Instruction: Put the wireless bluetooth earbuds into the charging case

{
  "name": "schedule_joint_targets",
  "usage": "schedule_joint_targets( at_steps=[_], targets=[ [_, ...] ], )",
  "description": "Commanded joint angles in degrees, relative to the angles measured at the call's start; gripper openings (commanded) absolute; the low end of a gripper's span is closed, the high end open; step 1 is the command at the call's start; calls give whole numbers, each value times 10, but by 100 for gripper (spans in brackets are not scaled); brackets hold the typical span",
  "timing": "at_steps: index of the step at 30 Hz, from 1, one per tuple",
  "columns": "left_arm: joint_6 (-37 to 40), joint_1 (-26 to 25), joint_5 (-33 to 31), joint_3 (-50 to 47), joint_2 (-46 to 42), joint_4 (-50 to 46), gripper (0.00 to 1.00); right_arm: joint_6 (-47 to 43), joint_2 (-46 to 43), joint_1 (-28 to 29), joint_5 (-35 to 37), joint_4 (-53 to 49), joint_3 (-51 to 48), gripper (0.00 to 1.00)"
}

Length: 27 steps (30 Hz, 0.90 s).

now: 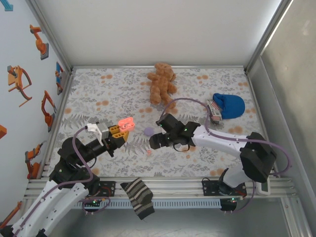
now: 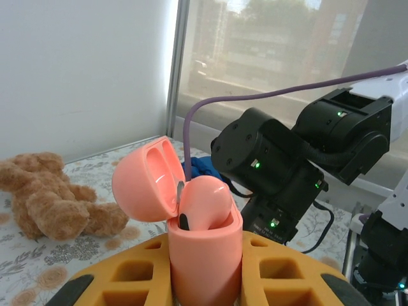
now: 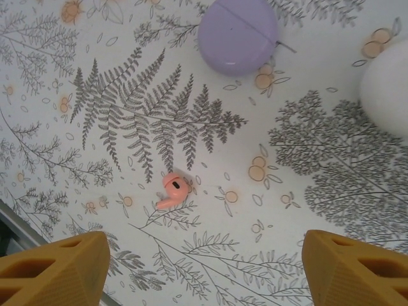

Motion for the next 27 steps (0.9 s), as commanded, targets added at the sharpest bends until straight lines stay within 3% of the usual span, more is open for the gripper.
schedule_joint_targets(
  at_steps=[1,8,12,27],
  targets=[
    [9,-2,-2,13,-8,6,0,43,31,15,-11,30,0,74],
    [7,-2,-4,8,-15,6,0,62,96,34,-15,37,30,64],
    [8,-2,-6,5,-18,10,0,62,134,39,-29,24,59,54],
    [9,-1,-7,6,-21,3,0,33,188,54,-22,-20,115,45]
  ],
)
